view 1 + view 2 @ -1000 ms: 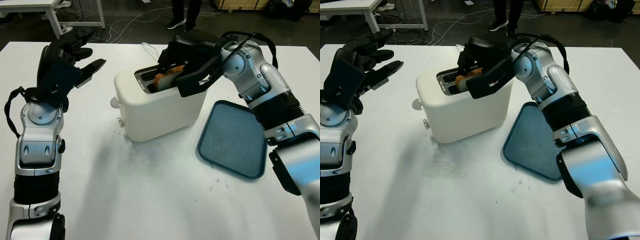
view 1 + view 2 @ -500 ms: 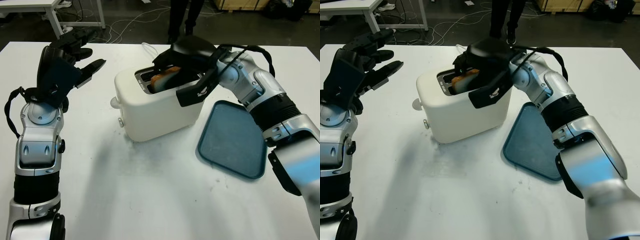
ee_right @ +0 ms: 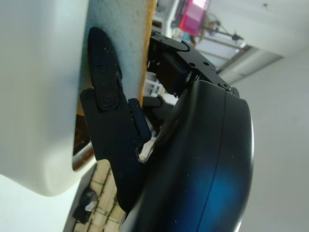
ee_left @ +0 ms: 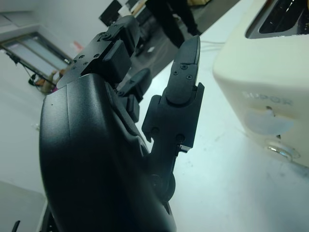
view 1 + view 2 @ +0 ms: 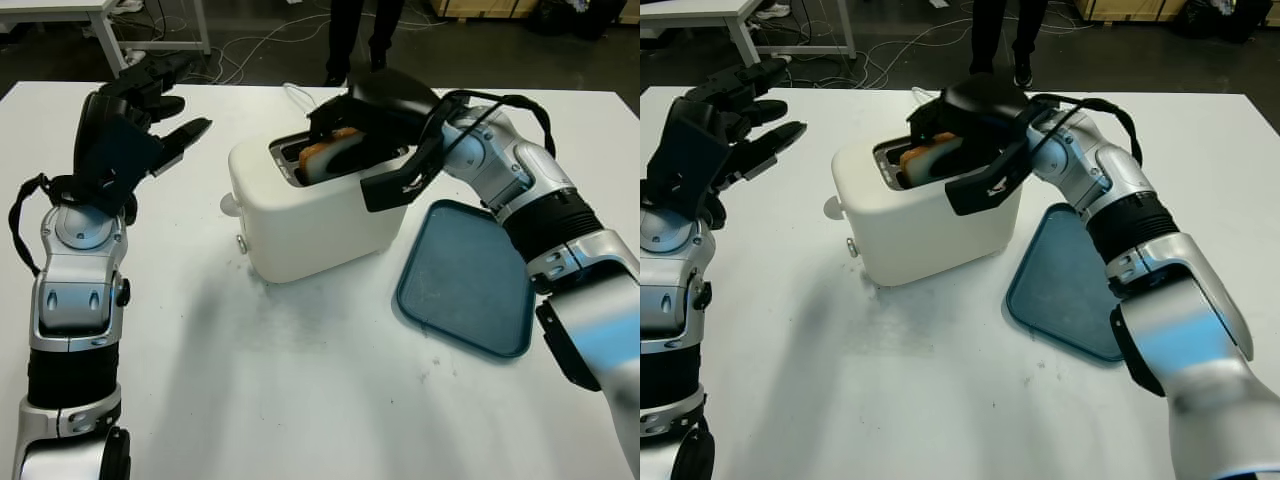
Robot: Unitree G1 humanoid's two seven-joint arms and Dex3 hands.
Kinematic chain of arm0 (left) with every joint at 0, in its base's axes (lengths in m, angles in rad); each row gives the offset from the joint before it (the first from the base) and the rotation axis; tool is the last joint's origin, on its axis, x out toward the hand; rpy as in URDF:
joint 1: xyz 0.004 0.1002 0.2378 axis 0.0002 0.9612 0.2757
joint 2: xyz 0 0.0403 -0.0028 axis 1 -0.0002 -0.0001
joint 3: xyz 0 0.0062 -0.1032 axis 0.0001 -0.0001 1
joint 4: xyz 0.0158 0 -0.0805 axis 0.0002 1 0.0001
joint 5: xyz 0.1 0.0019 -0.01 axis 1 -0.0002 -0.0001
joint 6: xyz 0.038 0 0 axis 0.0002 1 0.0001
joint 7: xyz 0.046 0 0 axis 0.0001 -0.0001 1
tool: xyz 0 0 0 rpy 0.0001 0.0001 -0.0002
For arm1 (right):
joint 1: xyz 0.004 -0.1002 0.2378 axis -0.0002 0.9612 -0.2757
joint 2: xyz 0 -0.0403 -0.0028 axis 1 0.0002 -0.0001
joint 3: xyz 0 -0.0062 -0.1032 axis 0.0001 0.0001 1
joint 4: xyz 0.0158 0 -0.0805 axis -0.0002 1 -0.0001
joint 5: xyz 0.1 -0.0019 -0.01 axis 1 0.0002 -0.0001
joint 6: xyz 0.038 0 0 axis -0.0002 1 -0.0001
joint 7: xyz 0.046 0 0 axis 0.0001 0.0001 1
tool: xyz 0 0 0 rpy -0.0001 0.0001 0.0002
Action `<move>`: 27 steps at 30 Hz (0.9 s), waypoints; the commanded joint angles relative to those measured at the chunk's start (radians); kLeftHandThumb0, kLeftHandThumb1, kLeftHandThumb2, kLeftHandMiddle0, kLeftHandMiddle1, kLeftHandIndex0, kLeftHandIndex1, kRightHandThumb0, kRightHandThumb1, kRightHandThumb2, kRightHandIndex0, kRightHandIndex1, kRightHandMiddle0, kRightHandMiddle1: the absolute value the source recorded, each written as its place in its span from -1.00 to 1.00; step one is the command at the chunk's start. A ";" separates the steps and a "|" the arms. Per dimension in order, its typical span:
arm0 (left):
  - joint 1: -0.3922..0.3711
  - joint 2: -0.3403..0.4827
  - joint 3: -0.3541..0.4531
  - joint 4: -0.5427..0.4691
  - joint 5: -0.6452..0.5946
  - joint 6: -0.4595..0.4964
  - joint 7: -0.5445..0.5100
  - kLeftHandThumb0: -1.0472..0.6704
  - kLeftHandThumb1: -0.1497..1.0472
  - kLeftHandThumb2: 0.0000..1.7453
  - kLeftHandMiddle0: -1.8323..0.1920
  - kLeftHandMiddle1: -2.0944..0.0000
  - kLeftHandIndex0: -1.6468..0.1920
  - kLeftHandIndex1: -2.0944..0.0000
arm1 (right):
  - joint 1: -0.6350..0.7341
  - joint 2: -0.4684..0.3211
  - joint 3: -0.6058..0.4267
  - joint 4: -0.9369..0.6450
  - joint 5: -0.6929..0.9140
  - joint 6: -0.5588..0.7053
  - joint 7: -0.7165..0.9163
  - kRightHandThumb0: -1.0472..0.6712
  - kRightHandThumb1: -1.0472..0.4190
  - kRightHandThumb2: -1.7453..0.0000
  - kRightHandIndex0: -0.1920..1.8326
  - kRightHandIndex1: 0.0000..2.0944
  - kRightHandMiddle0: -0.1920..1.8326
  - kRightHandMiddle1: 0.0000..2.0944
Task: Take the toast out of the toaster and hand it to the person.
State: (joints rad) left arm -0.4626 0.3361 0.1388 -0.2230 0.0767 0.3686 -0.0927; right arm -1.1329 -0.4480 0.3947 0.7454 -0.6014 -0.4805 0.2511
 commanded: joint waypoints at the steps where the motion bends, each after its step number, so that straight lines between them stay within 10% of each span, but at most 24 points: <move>1: 0.002 0.001 0.002 -0.007 0.003 0.012 0.006 -0.14 0.79 -0.92 0.57 0.31 0.19 1.00 | -0.076 -0.010 -0.046 0.020 0.042 0.037 0.010 -0.29 -0.83 0.62 0.26 0.67 -0.01 0.67; 6: 0.002 0.004 0.002 -0.004 0.003 0.006 0.003 -0.14 0.79 -0.92 0.57 0.31 0.19 1.00 | -0.176 -0.008 -0.137 0.132 0.146 0.082 0.067 -0.27 -0.83 0.62 0.17 0.67 -0.01 0.46; 19: -0.005 0.002 0.002 -0.007 -0.002 0.024 0.002 -0.13 0.79 -0.92 0.58 0.32 0.20 1.00 | -0.311 -0.057 -0.222 0.358 0.172 0.154 -0.067 -0.34 -0.83 0.58 0.19 0.67 -0.04 0.67; 22: -0.004 0.003 0.000 -0.006 0.003 0.019 0.004 -0.13 0.79 -0.92 0.57 0.32 0.19 1.00 | -0.312 -0.066 -0.222 0.421 0.164 0.149 -0.155 -0.36 -0.83 0.56 0.15 0.67 0.01 0.31; 27: 0.002 0.000 0.007 -0.003 -0.006 0.014 0.003 -0.13 0.79 -0.91 0.58 0.31 0.20 1.00 | -0.293 -0.068 -0.246 0.501 0.179 0.218 -0.301 -0.36 -0.83 0.58 0.21 0.67 0.01 0.65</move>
State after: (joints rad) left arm -0.4627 0.3372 0.1390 -0.2225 0.0757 0.3858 -0.0932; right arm -1.4315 -0.5067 0.1638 1.2257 -0.4420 -0.2912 -0.0212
